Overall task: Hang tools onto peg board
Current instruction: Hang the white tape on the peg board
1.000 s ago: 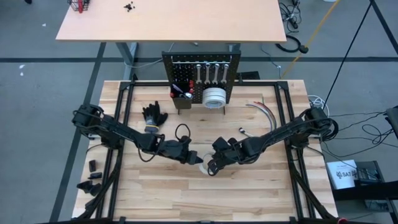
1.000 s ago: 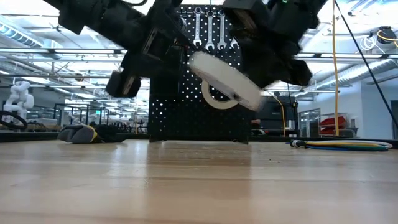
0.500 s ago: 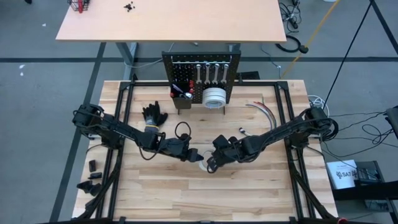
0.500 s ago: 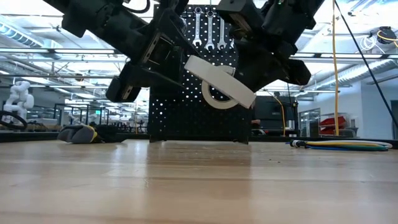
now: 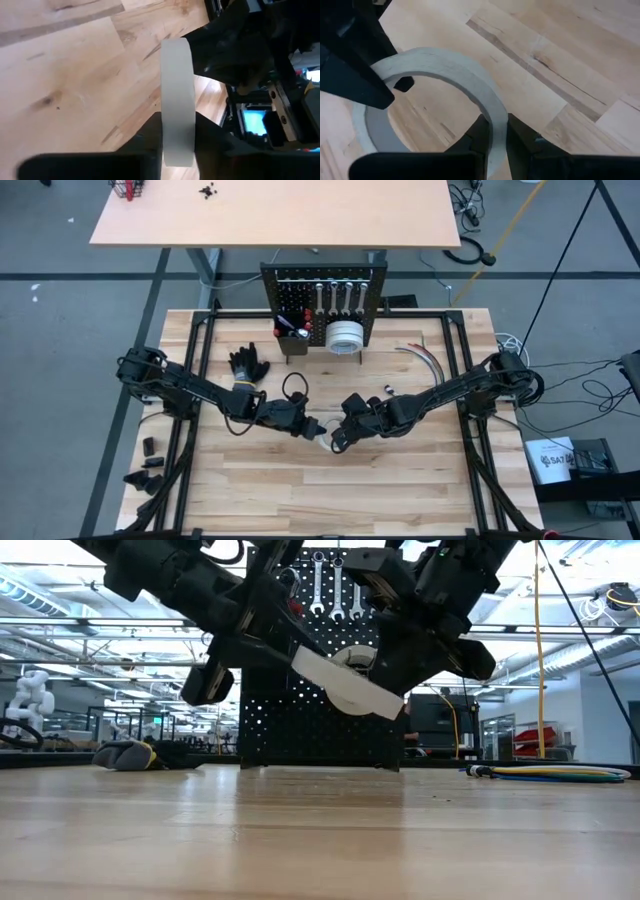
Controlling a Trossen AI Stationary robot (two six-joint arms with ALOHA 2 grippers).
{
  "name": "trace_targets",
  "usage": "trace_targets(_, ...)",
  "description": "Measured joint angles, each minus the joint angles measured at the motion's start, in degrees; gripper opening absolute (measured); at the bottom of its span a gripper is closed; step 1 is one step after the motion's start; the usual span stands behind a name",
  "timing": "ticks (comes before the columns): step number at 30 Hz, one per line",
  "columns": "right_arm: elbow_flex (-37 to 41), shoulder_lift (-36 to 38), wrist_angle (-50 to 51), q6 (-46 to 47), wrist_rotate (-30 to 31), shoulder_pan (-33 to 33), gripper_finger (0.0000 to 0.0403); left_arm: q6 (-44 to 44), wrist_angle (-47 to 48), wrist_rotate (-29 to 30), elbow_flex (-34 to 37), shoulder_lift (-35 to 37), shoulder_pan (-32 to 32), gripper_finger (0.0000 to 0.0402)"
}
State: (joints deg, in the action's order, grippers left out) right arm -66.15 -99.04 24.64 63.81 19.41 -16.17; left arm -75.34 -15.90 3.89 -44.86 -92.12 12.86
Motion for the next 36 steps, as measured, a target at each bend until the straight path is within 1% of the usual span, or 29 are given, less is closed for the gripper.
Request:
trace_targets(1,0.0,0.0,0.1,0.0,0.1,0.0,0.0032,0.9,0.2,0.1,0.0,0.0,0.0,0.0063)
trace_targets(2,0.0,0.0,0.1,0.0,0.2,0.0,0.0032,1.7,0.2,0.3,0.0,0.0,0.0,0.0058)
trace_targets(7,0.0,0.0,0.1,-0.2,0.2,0.0,0.0035,2.3,0.3,0.7,0.0,0.0,0.0,0.0059)
trace_targets(9,0.0,0.0,0.0,-1.0,0.1,0.0,0.0059,2.7,0.5,0.8,0.0,0.0,0.0,0.0059)
trace_targets(12,0.0,0.3,-0.4,-2.1,-1.3,0.0,0.0109,3.4,1.9,0.9,0.3,-0.2,0.0,0.0059)
trace_targets(16,0.0,2.2,0.4,-7.1,-7.9,0.5,0.0162,4.6,2.9,1.3,0.2,-0.1,0.0,0.0059)
trace_targets(19,0.0,5.7,1.5,-9.4,-12.8,1.1,0.0185,7.0,3.6,1.2,0.2,-0.2,0.0,0.0059)
trace_targets(20,0.0,7.0,2.5,-9.9,-13.5,1.2,0.019,7.5,3.3,1.2,0.2,-0.1,0.0,0.0059)
trace_targets(24,0.0,13.5,6.7,-11.9,-13.3,-0.7,0.0196,10.8,1.0,1.2,0.2,-0.1,0.7,0.0059)
trace_targets(26,0.0,16.8,8.2,-14.5,-12.1,-2.3,0.0195,14.1,-1.0,1.2,-0.6,-0.1,1.5,0.0059)
trace_targets(31,0.0,23.3,8.8,-22.6,-9.2,-7.0,0.019,26.9,-5.5,1.2,-4.1,-0.1,4.2,0.0059)
trace_targets(34,0.0,25.8,8.8,-24.4,-8.2,-9.2,0.0188,34.6,-6.4,1.2,-7.6,0.0,5.4,0.0059)
trace_targets(36,0.0,27.1,9.0,-24.9,-7.4,-10.6,0.0188,38.0,-5.8,1.0,-9.6,0.0,5.8,0.0059)
